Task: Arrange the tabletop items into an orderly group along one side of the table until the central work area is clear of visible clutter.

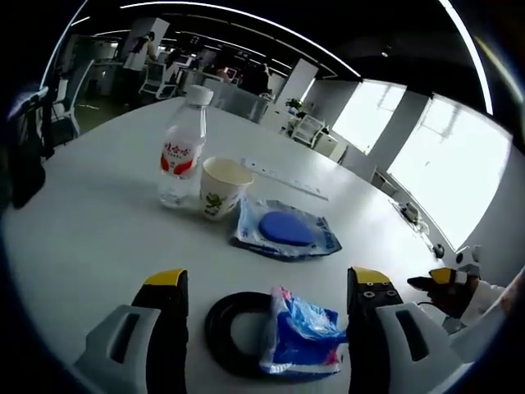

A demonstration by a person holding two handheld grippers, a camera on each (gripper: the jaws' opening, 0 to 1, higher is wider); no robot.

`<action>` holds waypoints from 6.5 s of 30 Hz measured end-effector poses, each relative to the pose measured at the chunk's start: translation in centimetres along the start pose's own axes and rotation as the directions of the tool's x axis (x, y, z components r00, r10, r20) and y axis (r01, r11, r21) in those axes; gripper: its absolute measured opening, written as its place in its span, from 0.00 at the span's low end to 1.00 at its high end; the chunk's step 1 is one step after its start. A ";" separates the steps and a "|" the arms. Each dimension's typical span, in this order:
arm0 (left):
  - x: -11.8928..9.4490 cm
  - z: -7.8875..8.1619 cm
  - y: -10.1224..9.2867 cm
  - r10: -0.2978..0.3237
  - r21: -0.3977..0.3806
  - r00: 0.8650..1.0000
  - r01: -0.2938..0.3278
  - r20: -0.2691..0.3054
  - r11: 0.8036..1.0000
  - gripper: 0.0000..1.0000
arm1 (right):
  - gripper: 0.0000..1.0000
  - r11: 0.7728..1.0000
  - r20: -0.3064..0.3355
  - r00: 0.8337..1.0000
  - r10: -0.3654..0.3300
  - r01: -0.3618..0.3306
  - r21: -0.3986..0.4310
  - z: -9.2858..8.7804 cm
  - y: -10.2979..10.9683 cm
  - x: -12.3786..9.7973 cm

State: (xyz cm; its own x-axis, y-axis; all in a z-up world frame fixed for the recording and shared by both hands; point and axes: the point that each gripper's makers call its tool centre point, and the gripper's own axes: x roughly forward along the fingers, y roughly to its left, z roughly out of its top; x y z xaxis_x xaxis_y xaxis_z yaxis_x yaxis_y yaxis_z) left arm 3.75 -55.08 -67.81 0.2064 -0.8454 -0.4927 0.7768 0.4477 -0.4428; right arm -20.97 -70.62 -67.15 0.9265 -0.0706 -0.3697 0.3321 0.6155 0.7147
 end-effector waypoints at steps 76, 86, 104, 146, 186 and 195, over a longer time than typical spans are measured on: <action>0.8 -5.6 -9.4 -0.195 -0.173 0.979 0.182 -0.055 0.968 0.00 | 0.24 0.993 -0.264 0.959 0.103 -0.116 -0.036 -5.4 4.7 5.4; 1.1 -6.2 -11.6 -0.228 -0.138 0.968 0.214 -0.101 0.967 0.00 | 0.10 0.999 -0.250 0.968 0.030 -0.034 -0.009 -5.2 2.7 4.2; 2.0 -8.5 -15.7 -0.315 -0.021 0.920 0.319 -0.234 0.947 0.01 | 0.02 0.997 -0.177 0.984 -0.032 0.044 0.062 -3.7 -0.5 1.6; 11.4 0.0 -21.8 -0.342 0.252 0.876 0.435 -0.339 0.865 0.01 | 0.01 0.987 -0.044 0.996 -0.082 0.075 -0.141 10.3 -3.3 2.4; 20.7 -5.0 -17.2 -0.121 -0.127 0.881 0.070 -0.458 0.989 0.03 | 0.01 0.930 -0.138 0.958 -0.251 0.199 -0.308 9.6 -13.6 9.8; 20.8 -5.6 -17.7 -0.146 -0.137 0.866 0.090 -0.478 0.986 0.09 | 0.00 0.932 -0.143 0.944 -0.297 0.255 -0.257 8.8 -15.7 10.3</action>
State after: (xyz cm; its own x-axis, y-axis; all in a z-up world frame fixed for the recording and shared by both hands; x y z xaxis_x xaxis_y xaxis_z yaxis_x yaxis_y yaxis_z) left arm -9.01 -78.94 -74.39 -0.2190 -0.6581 -0.7204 0.7035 0.4051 -0.5839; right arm -15.09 -87.95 -76.92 0.7505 -0.1372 -0.6465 0.4999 0.7577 0.4195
